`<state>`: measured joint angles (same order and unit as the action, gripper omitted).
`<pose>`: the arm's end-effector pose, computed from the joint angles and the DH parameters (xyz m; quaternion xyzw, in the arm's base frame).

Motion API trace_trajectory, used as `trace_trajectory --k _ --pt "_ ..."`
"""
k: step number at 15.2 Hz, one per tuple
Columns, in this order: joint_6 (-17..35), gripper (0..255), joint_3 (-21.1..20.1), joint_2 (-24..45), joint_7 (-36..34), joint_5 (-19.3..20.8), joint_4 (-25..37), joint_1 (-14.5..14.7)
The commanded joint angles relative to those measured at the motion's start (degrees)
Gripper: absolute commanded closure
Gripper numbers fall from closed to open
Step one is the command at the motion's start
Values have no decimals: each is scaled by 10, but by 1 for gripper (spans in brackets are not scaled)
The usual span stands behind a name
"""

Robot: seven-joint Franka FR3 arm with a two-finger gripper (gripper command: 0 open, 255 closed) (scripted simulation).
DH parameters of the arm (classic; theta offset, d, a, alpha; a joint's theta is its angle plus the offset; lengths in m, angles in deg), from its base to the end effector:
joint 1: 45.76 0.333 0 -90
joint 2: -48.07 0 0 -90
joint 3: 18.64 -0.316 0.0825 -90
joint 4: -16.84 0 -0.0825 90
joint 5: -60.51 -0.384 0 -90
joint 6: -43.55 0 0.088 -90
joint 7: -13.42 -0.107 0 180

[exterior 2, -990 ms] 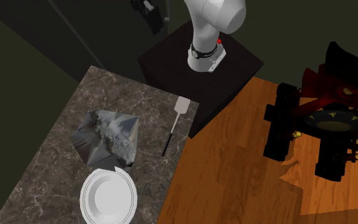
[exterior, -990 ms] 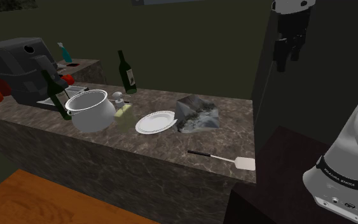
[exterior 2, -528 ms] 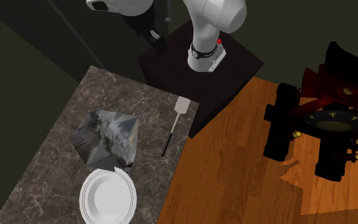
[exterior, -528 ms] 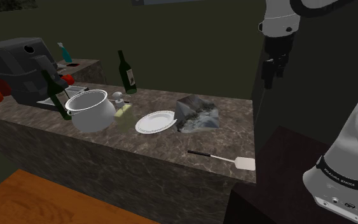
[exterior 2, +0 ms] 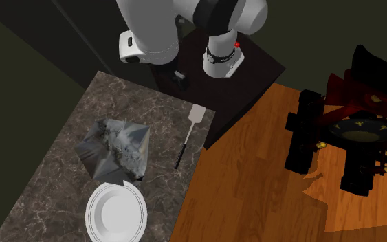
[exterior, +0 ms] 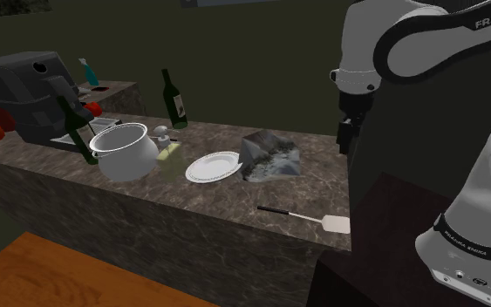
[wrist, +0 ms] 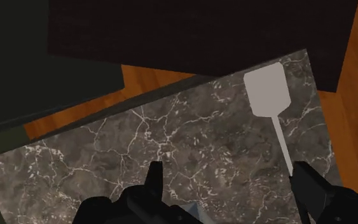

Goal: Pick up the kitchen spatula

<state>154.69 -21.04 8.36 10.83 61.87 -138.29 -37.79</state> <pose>0.3187 0.0560 0.4251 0.9967 0.0671 -0.0348 0.0282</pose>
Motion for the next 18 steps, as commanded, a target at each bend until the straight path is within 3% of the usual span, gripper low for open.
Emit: trace_trajectory --k 1,8,15,18 --pt "60 0 -7 27 4 -8 -22 14" --pt "251 0 -31 151 23 -31 -57 58" --pt "439 0 -61 318 35 -37 -47 93" --pt "485 0 -69 365 31 -28 -39 97"
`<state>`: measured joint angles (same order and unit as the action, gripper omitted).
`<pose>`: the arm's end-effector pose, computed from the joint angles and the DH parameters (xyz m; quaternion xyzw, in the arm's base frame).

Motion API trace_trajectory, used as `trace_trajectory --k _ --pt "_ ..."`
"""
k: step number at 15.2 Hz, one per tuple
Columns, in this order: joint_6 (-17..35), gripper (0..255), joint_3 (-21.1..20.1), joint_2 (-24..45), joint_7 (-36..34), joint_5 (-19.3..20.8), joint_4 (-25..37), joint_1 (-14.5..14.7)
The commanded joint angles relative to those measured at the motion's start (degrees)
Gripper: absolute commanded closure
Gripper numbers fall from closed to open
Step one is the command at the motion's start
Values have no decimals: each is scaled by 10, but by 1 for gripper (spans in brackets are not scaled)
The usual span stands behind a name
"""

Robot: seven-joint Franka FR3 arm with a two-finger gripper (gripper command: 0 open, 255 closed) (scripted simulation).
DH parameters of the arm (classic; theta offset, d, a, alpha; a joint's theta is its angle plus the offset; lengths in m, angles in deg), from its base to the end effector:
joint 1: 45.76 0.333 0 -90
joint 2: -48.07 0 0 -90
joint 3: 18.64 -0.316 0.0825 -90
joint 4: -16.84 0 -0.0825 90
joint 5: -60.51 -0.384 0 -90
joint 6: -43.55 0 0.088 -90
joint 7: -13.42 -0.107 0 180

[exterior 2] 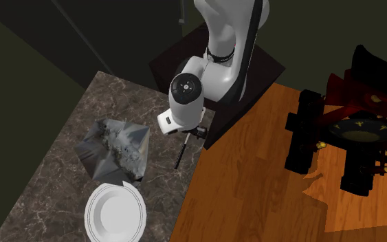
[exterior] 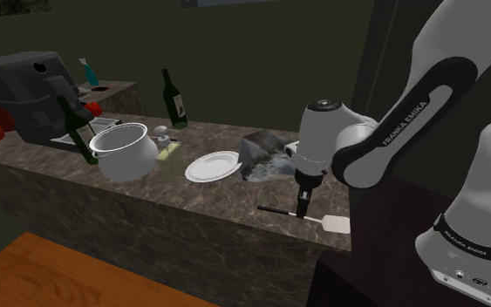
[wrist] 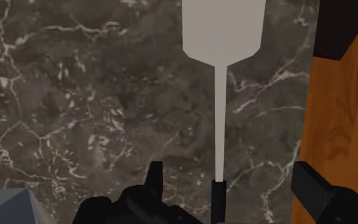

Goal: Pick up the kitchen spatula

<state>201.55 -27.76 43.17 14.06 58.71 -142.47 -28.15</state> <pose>0.3495 0.1729 0.2425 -0.9745 -0.2224 -0.0302 0.0065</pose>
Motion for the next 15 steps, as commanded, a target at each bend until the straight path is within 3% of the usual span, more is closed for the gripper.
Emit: trace_trajectory --k 1,8,9,15 --pt "27 0 -2 27 -4 8 2 -1" --pt "83 0 3 87 -28 41 5 -4" --pt "84 255 3 87 -29 42 5 -3" --pt "84 255 3 87 -29 42 5 -3"
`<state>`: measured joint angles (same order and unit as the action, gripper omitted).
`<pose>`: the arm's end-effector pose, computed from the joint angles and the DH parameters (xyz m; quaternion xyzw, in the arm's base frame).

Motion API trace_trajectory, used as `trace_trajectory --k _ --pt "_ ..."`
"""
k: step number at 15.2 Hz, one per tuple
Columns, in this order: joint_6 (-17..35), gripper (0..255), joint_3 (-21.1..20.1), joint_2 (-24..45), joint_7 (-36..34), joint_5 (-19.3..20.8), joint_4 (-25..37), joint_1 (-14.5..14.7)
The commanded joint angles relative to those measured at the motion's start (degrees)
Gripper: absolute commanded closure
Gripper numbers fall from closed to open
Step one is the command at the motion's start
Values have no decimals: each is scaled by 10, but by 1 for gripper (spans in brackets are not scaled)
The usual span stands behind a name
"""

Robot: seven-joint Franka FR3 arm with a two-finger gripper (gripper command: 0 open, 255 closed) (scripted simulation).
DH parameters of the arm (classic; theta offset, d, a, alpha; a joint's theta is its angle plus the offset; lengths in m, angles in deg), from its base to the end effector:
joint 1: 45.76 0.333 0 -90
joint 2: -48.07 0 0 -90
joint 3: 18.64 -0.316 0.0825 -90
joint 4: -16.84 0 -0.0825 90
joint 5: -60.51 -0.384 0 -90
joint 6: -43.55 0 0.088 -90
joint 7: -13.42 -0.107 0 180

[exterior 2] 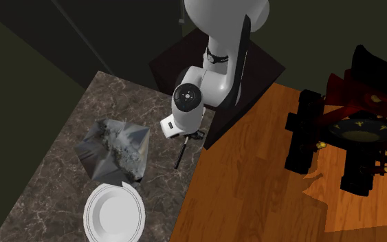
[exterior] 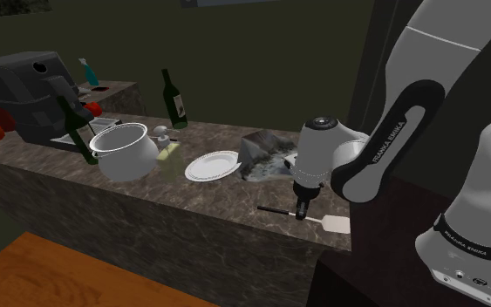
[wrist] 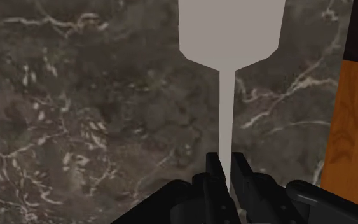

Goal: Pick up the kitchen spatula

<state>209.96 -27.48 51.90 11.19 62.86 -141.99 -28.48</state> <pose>0.3499 0.1757 0.2001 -0.9736 -0.2258 -0.0323 0.0078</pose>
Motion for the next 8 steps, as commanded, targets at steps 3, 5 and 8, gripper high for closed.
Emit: trace_trajectory --k 3,5,8 --pt "-1 255 0 -1 1 -1 1 0" --pt "-21 255 -4 -22 11 -14 -1 -1" --pt "-51 255 -7 -54 23 -31 -2 0"
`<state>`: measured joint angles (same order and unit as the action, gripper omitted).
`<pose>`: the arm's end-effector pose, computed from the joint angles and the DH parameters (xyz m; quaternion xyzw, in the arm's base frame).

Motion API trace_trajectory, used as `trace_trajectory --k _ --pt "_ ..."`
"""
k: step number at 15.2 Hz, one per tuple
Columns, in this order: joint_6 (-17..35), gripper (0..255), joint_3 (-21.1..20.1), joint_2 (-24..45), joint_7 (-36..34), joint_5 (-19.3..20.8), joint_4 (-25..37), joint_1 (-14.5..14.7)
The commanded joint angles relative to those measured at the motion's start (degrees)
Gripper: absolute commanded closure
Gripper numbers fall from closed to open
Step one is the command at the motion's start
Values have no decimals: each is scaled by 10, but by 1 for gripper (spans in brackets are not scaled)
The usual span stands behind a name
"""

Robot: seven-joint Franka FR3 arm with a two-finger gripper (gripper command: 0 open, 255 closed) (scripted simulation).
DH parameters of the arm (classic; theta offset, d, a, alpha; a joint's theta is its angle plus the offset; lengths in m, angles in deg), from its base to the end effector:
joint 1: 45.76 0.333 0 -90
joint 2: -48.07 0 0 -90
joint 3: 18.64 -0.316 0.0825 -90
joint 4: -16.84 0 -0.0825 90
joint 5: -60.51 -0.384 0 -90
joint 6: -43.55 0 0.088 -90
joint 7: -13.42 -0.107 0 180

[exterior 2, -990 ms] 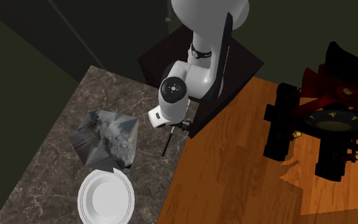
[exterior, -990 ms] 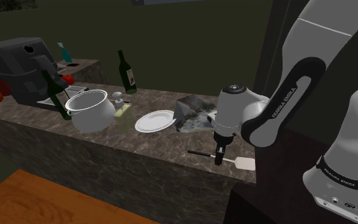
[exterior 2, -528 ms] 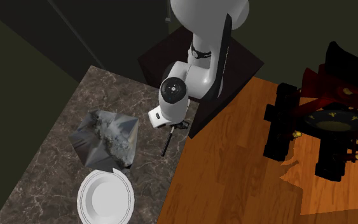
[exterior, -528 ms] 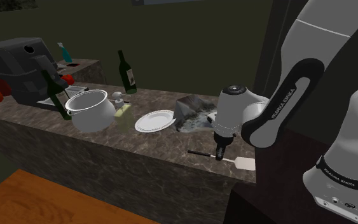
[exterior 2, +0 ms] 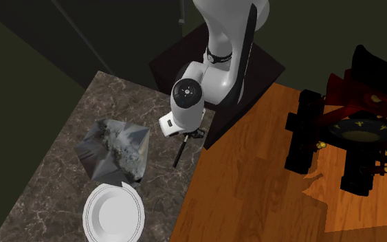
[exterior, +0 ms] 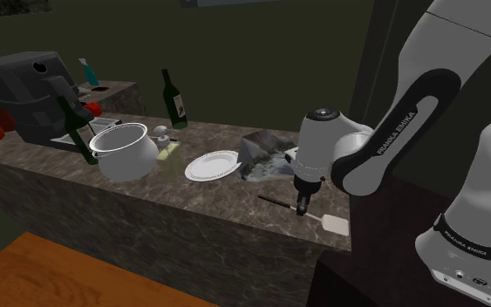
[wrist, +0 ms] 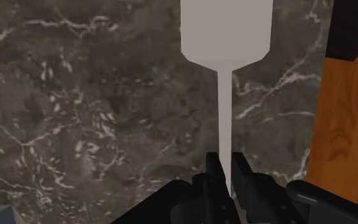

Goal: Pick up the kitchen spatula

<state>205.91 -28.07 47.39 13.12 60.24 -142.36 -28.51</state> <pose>0.3496 0.1752 0.2219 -0.9736 -0.2259 -0.0325 0.0076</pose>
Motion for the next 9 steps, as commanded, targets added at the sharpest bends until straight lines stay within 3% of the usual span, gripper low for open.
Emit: trace_trajectory --k 1,9 --pt "-21 255 -1 -20 7 -9 1 1" --pt "-104 255 2 -97 23 -32 7 8"
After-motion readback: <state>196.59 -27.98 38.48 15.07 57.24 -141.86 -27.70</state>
